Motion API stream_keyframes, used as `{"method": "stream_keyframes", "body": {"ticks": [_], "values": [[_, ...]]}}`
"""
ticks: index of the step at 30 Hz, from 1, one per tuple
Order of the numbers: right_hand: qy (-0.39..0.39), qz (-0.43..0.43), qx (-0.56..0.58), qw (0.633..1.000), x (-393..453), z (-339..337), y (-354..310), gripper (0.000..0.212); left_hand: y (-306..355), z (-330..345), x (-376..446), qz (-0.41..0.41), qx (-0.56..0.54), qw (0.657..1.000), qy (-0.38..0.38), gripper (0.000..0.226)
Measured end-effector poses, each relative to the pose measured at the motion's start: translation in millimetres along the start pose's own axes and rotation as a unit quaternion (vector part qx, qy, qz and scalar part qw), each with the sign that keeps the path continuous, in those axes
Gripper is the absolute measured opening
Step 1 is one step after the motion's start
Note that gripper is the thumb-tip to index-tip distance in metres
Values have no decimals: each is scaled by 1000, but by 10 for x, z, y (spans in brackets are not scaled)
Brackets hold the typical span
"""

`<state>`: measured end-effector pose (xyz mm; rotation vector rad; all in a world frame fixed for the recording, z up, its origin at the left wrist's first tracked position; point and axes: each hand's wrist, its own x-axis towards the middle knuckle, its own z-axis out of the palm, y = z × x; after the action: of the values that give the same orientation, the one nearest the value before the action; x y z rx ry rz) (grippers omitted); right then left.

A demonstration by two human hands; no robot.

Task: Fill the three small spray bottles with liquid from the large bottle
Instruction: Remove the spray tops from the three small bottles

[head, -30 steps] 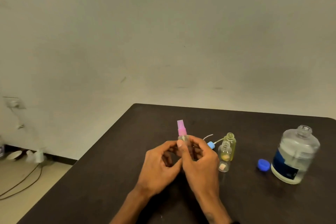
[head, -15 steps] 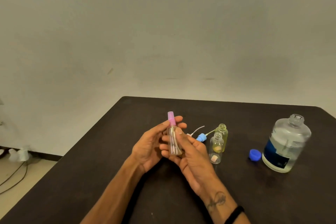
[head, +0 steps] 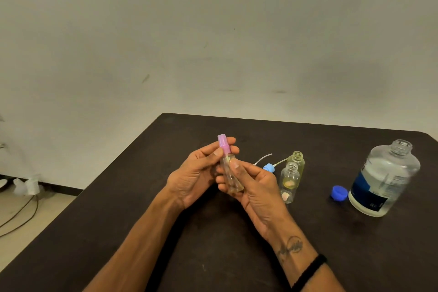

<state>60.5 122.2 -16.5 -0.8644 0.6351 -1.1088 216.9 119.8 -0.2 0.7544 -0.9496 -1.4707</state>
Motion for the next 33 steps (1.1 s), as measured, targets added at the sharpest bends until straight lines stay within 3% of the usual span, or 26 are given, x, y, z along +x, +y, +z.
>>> {"method": "stream_keyframes", "body": {"ticks": [11, 15, 27, 33], "values": [[30, -66, -43, 996, -15, 41, 61, 39, -20, -30, 18, 36, 50, 996, 60, 22], [49, -62, -23, 997, -18, 46, 55, 38, -1, -36, -9, 13, 61, 998, 31, 46], [48, -64, -22, 997, 2, 6, 23, 43, -31, -31, 55, 48, 50, 992, 109, 34], [45, -67, -40, 996, 0, 2, 40, 36, -28, 4, 46, 35, 60, 994, 88, 49]]}}
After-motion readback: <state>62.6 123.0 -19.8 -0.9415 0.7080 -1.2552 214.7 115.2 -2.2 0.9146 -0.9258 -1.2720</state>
